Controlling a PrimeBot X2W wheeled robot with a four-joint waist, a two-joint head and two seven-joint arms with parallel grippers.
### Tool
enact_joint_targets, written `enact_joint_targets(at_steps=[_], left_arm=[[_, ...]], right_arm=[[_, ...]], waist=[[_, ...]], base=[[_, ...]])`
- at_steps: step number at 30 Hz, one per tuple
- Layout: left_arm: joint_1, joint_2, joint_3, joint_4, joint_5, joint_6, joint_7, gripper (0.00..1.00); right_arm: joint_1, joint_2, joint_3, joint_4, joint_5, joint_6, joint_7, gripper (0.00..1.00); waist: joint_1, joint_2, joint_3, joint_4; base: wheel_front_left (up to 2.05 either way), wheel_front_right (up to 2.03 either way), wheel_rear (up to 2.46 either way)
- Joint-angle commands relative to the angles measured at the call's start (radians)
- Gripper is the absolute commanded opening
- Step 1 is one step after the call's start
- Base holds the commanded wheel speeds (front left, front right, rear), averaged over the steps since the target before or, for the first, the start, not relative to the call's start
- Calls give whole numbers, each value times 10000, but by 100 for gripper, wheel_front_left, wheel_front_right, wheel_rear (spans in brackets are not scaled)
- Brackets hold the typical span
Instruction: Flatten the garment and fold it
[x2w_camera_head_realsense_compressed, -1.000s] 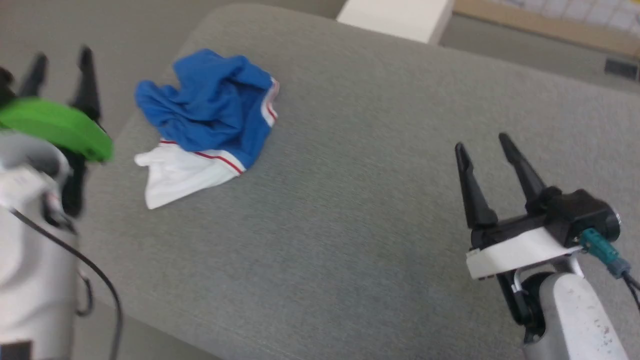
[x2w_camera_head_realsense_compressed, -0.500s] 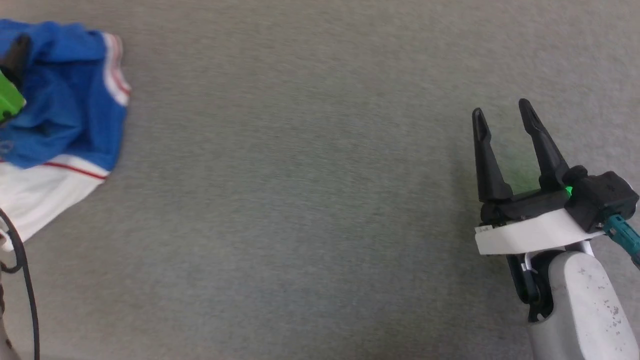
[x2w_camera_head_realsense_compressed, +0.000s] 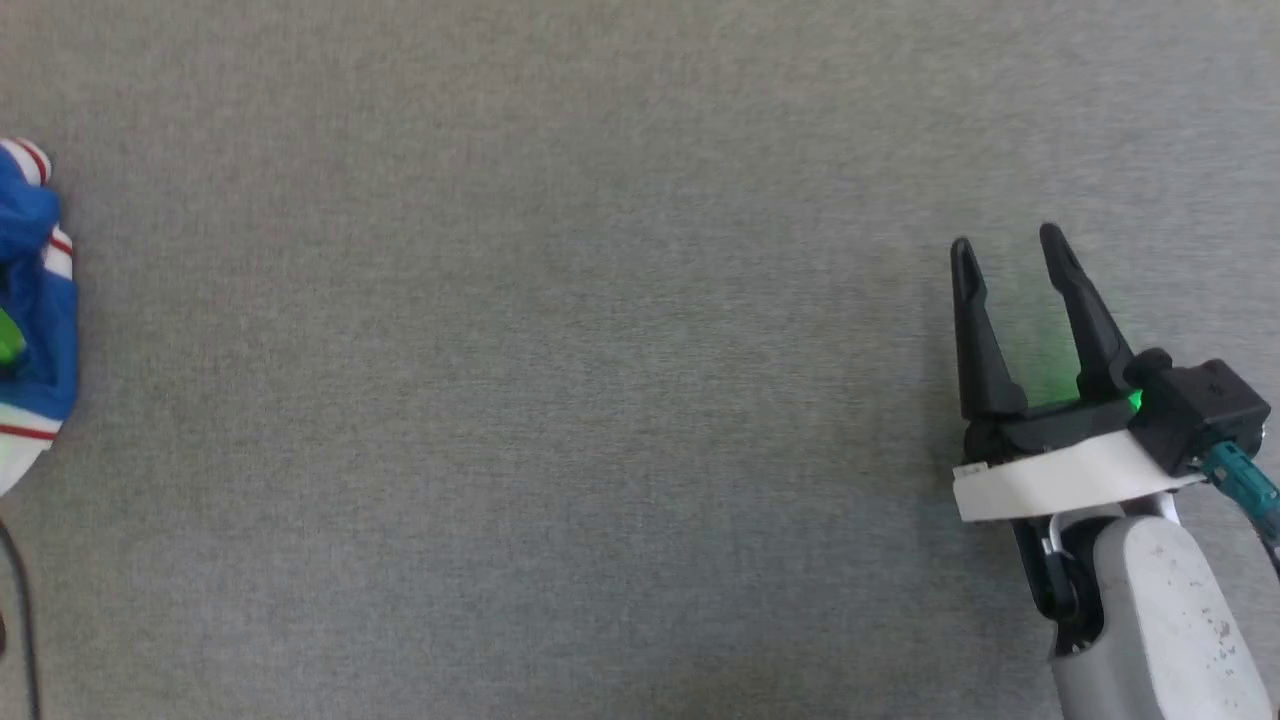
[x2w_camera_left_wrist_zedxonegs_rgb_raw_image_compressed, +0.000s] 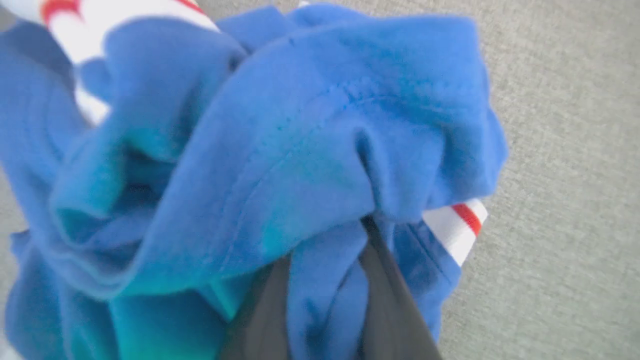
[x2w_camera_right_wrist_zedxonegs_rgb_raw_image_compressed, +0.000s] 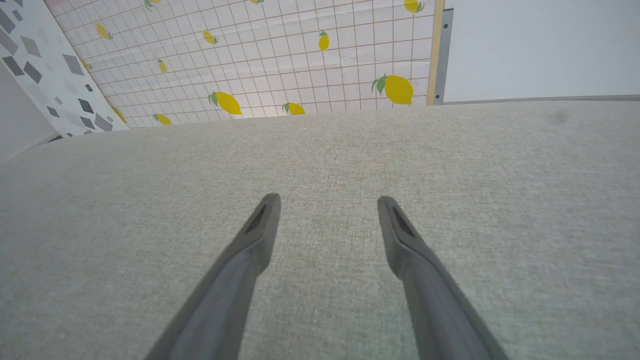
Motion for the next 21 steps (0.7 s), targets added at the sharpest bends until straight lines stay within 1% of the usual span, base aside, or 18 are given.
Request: enact_joint_targets(at_steps=[1, 3, 4, 6, 9, 12, 14, 18, 21], left_arm=[[579, -261, -216, 199, 276, -28, -394, 0], [577, -84, -174, 16, 645, -55, -1364, 0], [457, 157, -215, -334, 1226, -138, -2833, 0], [270, 236, -331, -528, 1593, -245, -3820, 0], [-237, 276, -682, -753, 2055, -496, -4935, 0], [-871, 90, -1112, -993, 2370, -680, -5672, 0], [-1313, -200, -1455, -1195, 2496, -789, -6029, 0], [-2049, -1039, -2263, -1560, 2675, -931, -6425, 0], [-2336, -1826, -2835, -1683, 2637, -1026, -6643, 0]], right_arm=[[132, 3, -63, 62, 55, -15, -69, 100], [285, 3, -150, 154, 61, -15, -87, 100], [634, 3, -271, 302, 145, -15, -111, 100], [873, 3, -330, 352, 212, -15, -113, 100], [1209, 3, -419, 360, 247, -15, -78, 100], [1462, 3, -506, 311, 242, -15, -30, 100], [1607, 3, -579, 284, 252, -15, 8, 100], [1877, 3, -649, 212, 276, -15, 81, 100], [2025, 3, -634, 140, 310, -15, 151, 100]], waist=[[0, -1, -1046, 123], [0, -1, -1606, 161], [0, -1, -2568, 192], [0, -1, -3088, 189], [0, -1, -3725, 155], [0, -1, -4184, 71], [0, -1, -4425, -10], [0, -1, -4805, -243], [0, -1, -5023, -513]], base=[[0, 0, 0], [0, 0, 0], [0, 0, 0], [0, 0, 0], [0, 0, 0], [0, 0, 0], [0, 0, 0], [0, 0, 0], [0, 0, 0]])
